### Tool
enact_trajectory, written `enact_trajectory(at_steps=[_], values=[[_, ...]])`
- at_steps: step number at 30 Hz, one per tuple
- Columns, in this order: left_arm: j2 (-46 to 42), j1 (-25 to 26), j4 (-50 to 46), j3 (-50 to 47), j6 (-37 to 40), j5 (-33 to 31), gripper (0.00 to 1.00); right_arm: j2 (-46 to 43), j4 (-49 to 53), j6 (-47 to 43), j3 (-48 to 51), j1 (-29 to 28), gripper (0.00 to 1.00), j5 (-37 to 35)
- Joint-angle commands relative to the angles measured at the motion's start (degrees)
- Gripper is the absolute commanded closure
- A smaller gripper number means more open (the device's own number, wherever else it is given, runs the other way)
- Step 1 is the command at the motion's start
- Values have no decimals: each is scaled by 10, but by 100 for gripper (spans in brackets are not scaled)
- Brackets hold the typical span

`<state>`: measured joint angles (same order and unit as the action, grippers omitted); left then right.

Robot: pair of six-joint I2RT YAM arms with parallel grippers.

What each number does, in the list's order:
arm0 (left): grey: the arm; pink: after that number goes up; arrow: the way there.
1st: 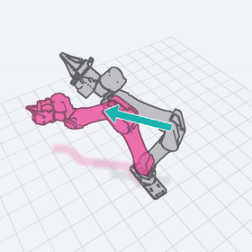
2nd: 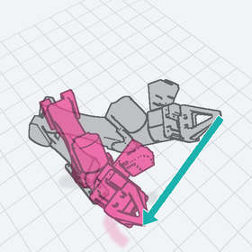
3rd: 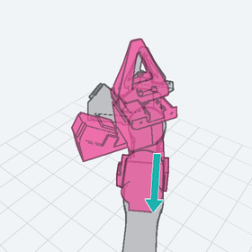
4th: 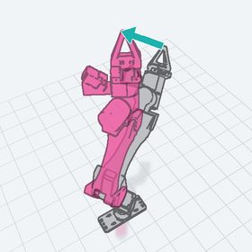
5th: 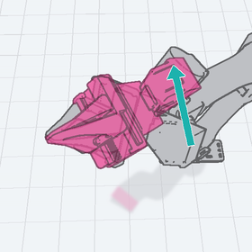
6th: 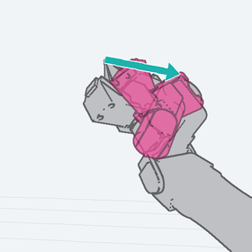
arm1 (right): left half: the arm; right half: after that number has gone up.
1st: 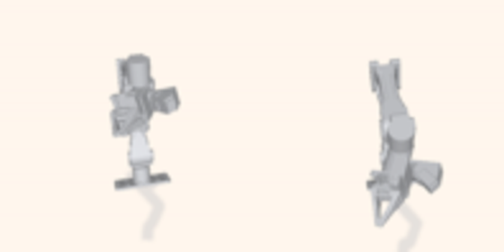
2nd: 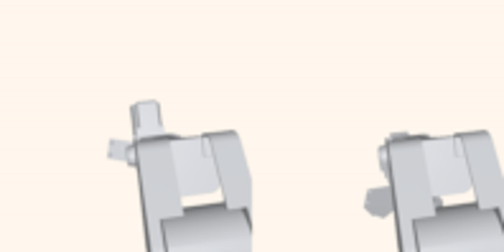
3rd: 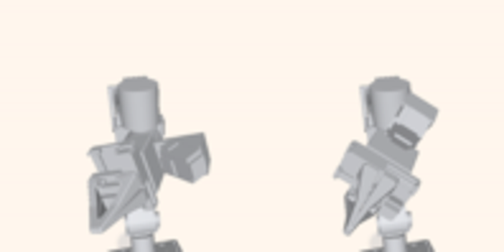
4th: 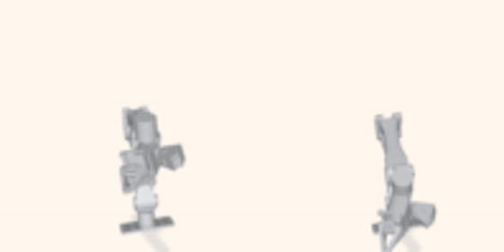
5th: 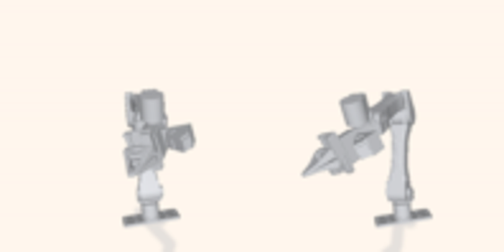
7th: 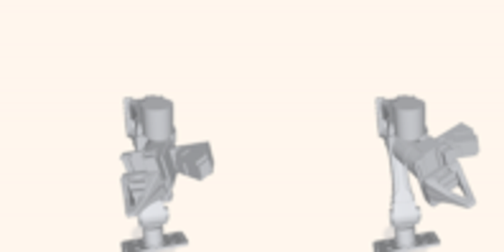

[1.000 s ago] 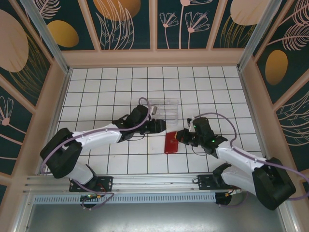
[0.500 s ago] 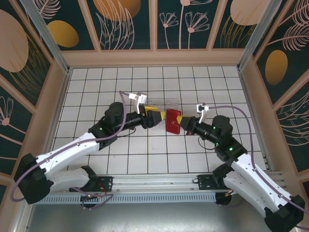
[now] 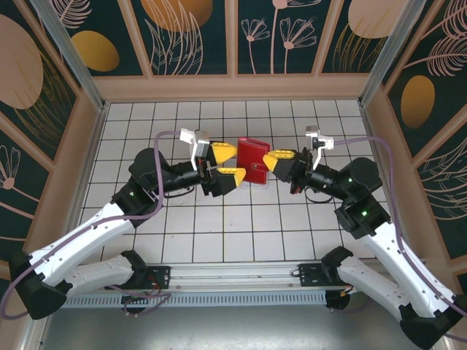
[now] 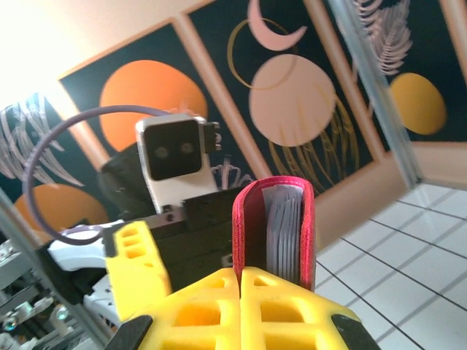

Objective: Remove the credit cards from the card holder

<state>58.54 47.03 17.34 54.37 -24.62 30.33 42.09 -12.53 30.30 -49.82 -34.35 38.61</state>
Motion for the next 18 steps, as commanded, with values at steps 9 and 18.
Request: enact_trajectory(at_steps=[9, 18], values=[[-10, -1, -23, 35, 43, 47, 12, 14, -59, -14, -56, -48, 100, 38], [1, -1, 25, 50, 20, 222, 36, 19, -88, -16, -56, -77, 100, 23]])
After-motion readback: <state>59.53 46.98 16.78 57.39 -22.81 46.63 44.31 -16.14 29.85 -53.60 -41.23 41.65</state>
